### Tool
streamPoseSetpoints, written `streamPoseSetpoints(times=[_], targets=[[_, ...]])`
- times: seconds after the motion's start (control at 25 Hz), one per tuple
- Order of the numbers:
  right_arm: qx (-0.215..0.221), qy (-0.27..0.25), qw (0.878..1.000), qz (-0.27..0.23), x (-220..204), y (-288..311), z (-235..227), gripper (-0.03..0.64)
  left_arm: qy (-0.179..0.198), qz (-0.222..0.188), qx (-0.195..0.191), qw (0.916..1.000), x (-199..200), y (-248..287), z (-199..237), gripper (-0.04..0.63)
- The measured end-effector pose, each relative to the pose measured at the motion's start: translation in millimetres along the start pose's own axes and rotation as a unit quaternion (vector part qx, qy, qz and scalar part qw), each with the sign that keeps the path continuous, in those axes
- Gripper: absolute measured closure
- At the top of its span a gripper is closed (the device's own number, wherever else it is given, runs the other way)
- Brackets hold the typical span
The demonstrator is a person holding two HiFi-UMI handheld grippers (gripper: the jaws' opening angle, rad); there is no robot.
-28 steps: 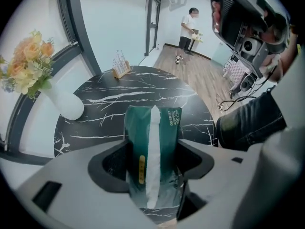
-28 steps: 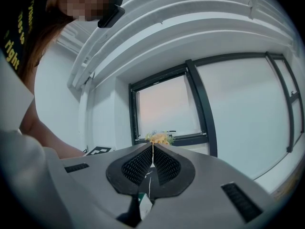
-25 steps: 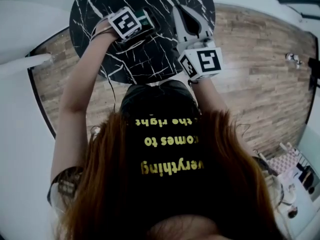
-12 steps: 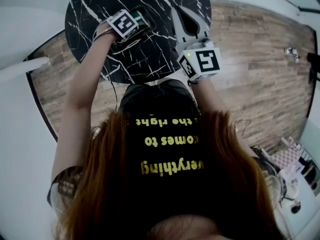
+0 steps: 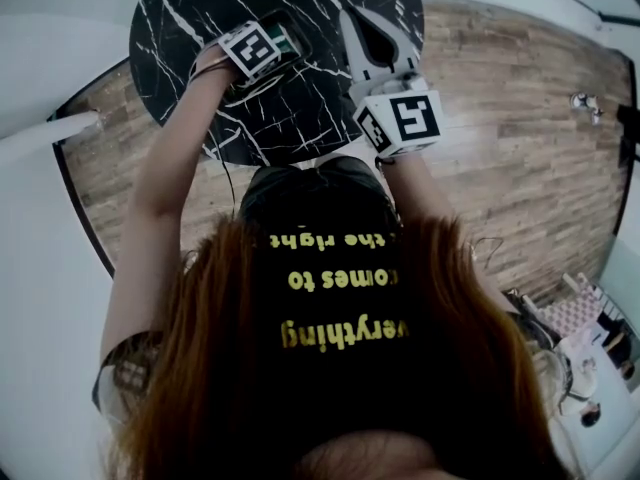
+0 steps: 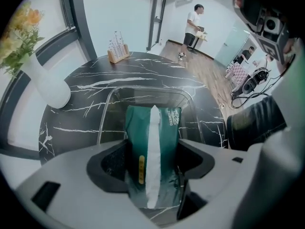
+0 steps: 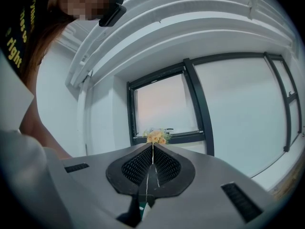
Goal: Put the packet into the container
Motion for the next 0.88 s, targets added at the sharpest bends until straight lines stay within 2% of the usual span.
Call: streamPoseSetpoints(times=[0.12, 0.32, 0.52, 0.72, 0.88], targets=[[0.003, 0.000, 1.000, 0.000, -1.3, 0.9, 0.2, 0.598, 0.000, -0.006, -0.023, 0.9997, 1.9, 0.4, -5.4, 0.296], [0.007, -0.001, 1.000, -0.001, -0.9, 2.6, 1.7, 0.598, 0.005, -0.008, -0.019, 0.9998, 2.6, -0.7, -4.3, 0.276], [0.007, 0.001, 1.000, -0.002, 0.0, -3.1, 1.1, 0.598, 0.005, -0.017, -0.045, 0.9988, 6.9, -7.1, -13.3, 0.250], [0.012, 0.002, 1.000, -0.004, 0.4, -1.4, 3.7, 0.598, 0.014, -0.018, -0.026, 0.9994, 8.1, -17.7, -4.5, 0.235], [0.013, 0.004, 1.000, -0.006, 0.8, -0.3, 3.4, 0.598, 0.013, -0.007, -0.031, 0.9994, 2.9, -20.8, -5.3, 0.235]])
Point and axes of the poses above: the fingertips, and each gripper's own axes: y forward along the fingers, z to its left, x out of its top, the point moved 10 cm from there along -y, backward along the fingers, and after that the axes turned 5 degrees about x, right-handed, at the moved point
